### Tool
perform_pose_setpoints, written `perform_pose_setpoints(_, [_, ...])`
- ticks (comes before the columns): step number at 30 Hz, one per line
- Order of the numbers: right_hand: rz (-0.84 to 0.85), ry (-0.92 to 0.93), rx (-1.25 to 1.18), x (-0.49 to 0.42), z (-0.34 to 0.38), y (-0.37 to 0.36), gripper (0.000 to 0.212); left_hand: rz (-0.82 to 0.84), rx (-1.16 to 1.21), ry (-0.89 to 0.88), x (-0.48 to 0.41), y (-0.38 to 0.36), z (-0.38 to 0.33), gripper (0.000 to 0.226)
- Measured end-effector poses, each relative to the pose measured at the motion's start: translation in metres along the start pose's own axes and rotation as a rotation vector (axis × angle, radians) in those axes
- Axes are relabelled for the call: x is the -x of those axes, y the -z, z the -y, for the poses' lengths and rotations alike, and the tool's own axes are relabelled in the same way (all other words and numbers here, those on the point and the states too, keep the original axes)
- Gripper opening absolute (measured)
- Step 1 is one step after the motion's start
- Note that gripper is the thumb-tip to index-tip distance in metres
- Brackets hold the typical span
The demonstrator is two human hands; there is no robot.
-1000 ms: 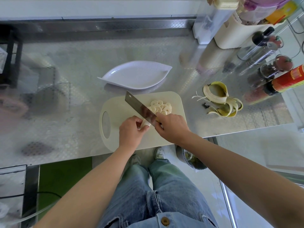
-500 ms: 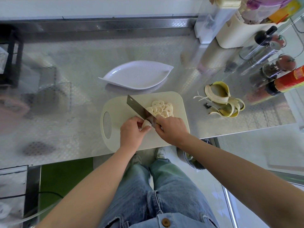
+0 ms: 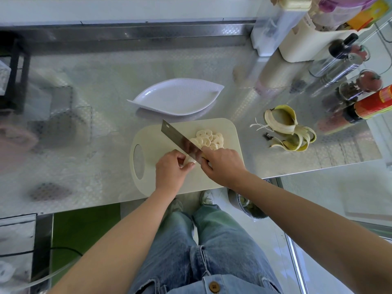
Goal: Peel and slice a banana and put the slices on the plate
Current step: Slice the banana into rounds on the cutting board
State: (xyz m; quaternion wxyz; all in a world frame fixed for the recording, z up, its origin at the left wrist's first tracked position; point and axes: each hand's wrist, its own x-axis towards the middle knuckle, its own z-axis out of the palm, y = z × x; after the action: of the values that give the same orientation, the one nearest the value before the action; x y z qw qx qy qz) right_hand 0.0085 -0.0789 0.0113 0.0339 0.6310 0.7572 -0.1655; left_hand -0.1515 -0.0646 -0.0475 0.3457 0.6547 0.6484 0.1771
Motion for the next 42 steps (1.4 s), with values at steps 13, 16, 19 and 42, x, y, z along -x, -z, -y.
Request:
perform_pose_setpoints(13, [0.025, -0.008, -0.022, -0.003, -0.004, -0.025, 0.024, -0.012, -0.056, -0.002, 0.004, 0.000, 0.003, 0.037])
perform_pose_setpoints(16, [0.036, -0.008, -0.029, -0.003, -0.004, -0.025, 0.023, -0.036, -0.131, -0.028, 0.012, 0.004, 0.002, 0.050])
perform_pose_setpoints(19, [0.050, -0.008, -0.025, -0.003, -0.003, -0.023, 0.021, -0.041, -0.161, -0.064, 0.017, 0.004, 0.002, 0.040])
perform_pose_setpoints(42, [0.051, 0.023, 0.012, 0.003, -0.004, -0.010, 0.017, -0.049, -0.143, -0.014, 0.013, 0.002, 0.003, 0.024])
